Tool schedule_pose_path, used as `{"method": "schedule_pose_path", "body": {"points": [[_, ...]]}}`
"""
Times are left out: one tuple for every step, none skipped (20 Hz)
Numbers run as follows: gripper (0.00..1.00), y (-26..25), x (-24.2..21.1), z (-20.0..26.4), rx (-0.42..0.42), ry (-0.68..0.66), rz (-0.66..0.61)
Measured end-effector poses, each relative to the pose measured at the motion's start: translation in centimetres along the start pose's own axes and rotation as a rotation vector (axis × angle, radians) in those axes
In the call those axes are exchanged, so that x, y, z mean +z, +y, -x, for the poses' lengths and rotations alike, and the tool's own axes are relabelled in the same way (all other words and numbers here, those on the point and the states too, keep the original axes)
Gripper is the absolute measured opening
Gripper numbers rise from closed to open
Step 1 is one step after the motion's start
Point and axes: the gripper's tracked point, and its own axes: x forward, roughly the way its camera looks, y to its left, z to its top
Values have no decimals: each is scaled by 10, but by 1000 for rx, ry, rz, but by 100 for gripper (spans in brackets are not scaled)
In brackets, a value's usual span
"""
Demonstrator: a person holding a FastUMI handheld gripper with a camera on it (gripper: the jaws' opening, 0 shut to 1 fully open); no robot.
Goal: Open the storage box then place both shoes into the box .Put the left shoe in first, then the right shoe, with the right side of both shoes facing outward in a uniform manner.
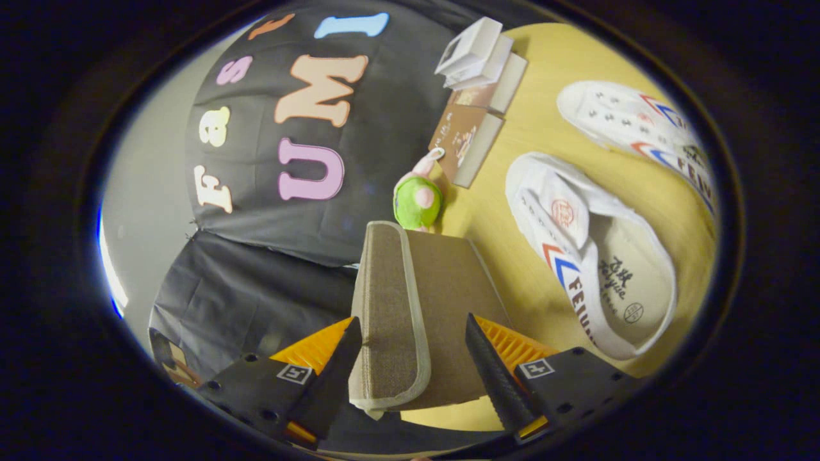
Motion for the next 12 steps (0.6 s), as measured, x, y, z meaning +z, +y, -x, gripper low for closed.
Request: {"method": "schedule_pose_path", "body": {"points": [[100,0,0,-2,10,10,-40],[100,0,0,-4,15,19,-77],[100,0,-3,-5,22,31,-112],[100,3,-7,-6,37,47,-143],[100,8,-9,-6,58,65,-170],[100,14,-12,-6,74,82,-186],[100,14,-9,-5,72,75,-188],[100,17,-10,-6,88,81,-201],[100,23,-7,-2,109,89,-229],[100,29,-6,0,128,93,-249],[100,31,-5,1,134,99,-254],[100,31,-5,3,130,101,-241]]}}
